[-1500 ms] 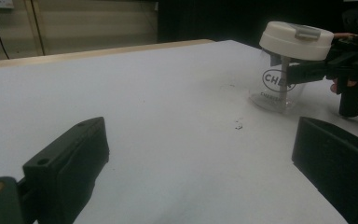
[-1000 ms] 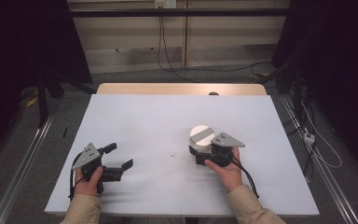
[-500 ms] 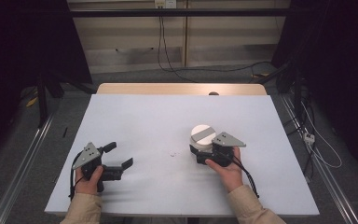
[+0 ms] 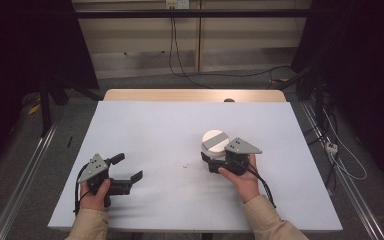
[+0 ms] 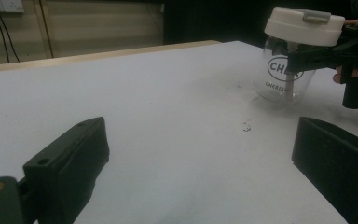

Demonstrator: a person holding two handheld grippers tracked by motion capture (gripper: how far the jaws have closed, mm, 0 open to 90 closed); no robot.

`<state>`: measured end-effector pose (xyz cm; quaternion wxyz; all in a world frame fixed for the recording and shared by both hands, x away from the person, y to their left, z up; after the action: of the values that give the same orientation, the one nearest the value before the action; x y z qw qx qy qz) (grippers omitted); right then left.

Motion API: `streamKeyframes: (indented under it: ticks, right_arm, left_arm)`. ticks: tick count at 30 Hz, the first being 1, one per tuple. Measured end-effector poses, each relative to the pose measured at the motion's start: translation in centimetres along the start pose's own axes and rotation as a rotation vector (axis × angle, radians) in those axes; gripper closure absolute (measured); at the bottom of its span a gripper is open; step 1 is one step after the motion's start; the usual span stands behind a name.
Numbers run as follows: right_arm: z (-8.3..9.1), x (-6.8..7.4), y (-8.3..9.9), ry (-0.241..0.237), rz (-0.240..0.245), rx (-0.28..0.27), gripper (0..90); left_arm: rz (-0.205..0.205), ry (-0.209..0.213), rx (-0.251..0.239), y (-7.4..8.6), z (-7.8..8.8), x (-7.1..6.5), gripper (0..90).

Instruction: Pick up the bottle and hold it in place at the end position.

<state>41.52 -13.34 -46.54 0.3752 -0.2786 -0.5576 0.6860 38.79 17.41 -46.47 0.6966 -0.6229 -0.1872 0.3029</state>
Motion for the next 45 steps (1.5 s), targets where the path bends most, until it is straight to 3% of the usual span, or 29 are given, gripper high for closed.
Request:
streamKeyframes:
  ticks: [45]
  right_arm:
    - [-3.3, 0.0, -1.3, -0.010, 0.012, -0.013, 18.6]
  left_arm:
    - [0.000, -0.005, -0.007, 0.0, 0.1, 0.2, 3.6]
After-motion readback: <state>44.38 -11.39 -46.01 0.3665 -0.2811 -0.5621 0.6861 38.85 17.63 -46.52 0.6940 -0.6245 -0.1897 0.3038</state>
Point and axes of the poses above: each handheld gripper's, and its own axes: z roughly backward along the jaws, y roughly out of its underside, x roughly to its left, the point moved 7 cm from there along -z, roughly forward along the jaws, and after that the axes turned 6 degrees about -x, right-handed, at the moved point
